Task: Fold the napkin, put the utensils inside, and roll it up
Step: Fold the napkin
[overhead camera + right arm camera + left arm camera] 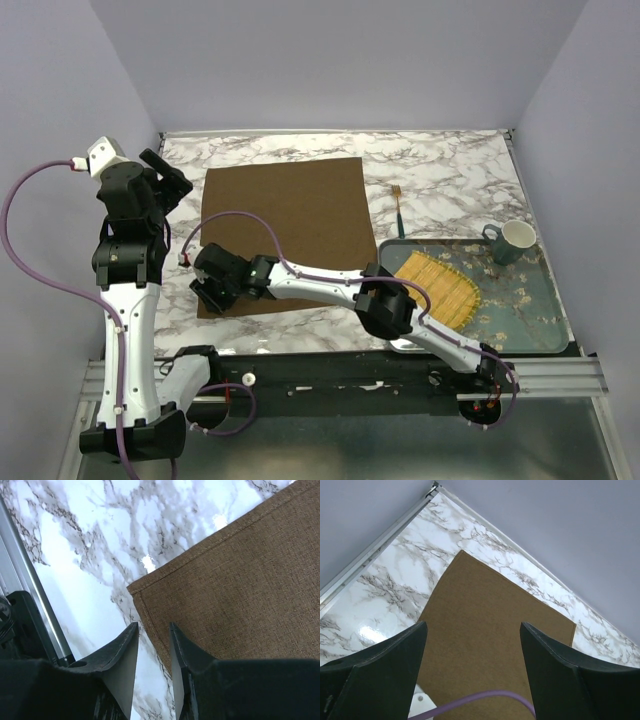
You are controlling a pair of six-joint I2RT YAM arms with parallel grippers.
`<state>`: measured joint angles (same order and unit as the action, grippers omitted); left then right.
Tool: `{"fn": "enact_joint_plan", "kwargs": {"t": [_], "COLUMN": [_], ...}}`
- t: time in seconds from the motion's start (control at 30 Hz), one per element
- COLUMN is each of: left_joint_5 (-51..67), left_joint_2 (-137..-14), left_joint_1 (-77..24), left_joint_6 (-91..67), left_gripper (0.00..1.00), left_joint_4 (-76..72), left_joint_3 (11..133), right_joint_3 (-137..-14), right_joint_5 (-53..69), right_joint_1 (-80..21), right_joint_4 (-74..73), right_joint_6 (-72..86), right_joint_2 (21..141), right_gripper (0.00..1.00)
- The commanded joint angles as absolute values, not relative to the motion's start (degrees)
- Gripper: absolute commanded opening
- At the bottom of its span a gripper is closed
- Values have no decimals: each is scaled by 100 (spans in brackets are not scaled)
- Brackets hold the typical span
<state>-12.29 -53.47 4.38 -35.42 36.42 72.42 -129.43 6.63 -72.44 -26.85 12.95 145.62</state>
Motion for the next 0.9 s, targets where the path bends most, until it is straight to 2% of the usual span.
{"fn": "enact_joint_plan", "kwargs": {"t": [0.0,0.1,0.23,0.4,0.5,0.53,0.67,0.87], "left_joint_5": [-1336,-1283,-1248,-1230,-1230,-1230,-1213,-1257], "left_joint_2": [-5396,-5423,-5414,-5370,-5361,-5353,-5344,-5335], "left_joint_1": [422,431,448,474,466,466,475,492], "left_joint_6": [-3437,-3445,-3472,-3472,-3472,-3472,-3507,-3481], "left_gripper": [84,84,84,85,85,85,85,85], "left_joint_4": [3674,3656,3639,3647,3647,3647,3639,3621], "left_joint_3": [7251,7242,7251,7268,7295,7304,7277,7198], "right_joint_3": [-13122,-13096,-13148,-13359,-13350,-13368,-13360,-13307], "right_joint_5": [572,484,396,36,-570,-580,-966,-565], "right_joint_1": [-7426,-7514,-7532,-7629,-7708,-7717,-7708,-7559], "right_joint_4": [-2988,-3076,-3155,-3340,-3419,-3497,-3577,-3454], "right_joint_6": [784,581,378,54,-121,-140,-79,377], "right_joint_2": [14766,14827,14967,15240,15389,15459,15469,14802], "right_gripper": [39,44,60,62,57,50,32,15]}}
